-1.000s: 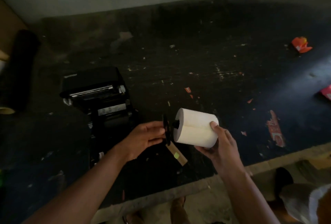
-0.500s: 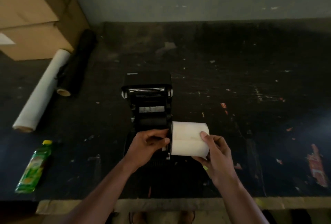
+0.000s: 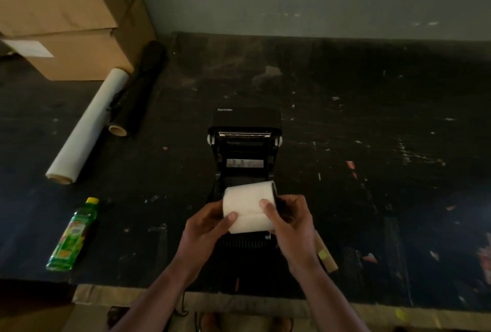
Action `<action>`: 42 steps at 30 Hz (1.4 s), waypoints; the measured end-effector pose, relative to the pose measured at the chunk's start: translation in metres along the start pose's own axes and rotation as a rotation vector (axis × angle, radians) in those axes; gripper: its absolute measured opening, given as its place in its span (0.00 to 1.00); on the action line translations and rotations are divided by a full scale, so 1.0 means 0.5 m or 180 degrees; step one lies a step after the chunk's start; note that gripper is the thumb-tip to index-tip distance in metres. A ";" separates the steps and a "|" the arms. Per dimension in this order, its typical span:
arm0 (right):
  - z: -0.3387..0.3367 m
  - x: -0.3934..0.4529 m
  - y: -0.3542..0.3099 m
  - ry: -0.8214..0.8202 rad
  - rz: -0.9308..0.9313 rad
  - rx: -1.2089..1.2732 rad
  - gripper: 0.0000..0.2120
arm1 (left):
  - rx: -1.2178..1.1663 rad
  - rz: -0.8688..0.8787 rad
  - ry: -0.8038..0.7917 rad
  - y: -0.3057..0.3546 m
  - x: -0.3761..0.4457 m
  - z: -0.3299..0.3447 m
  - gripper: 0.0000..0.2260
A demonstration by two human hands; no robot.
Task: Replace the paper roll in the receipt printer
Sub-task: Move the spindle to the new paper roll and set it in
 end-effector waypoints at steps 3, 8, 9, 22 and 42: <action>0.063 -0.002 -0.015 -0.0244 -0.0315 -0.0408 0.19 | -0.0316 -0.0137 0.0247 -0.030 -0.012 -0.056 0.20; 0.127 0.014 -0.021 -0.0478 -0.0633 -0.1148 0.25 | -0.0578 -0.0278 0.0502 -0.065 -0.030 -0.133 0.20; 0.136 0.016 -0.018 -0.0535 -0.0649 -0.1193 0.26 | -0.0568 -0.0269 0.0527 -0.068 -0.031 -0.144 0.20; 0.099 0.057 -0.003 -0.0154 -0.0722 -0.1340 0.22 | 0.0891 0.0437 0.0785 -0.006 0.045 -0.099 0.24; 0.054 0.143 0.029 0.0340 -0.0400 -0.1287 0.22 | 0.1422 0.0485 0.0721 -0.022 0.158 -0.041 0.27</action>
Point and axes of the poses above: each hand's wrist, its own x-axis towards the middle knuckle, its own z-axis out of the palm, y = z × x, the point moved 9 cm from there along x, towards the middle knuckle, and after that the axes turned 2 degrees about -z, right-handed, at the moved point
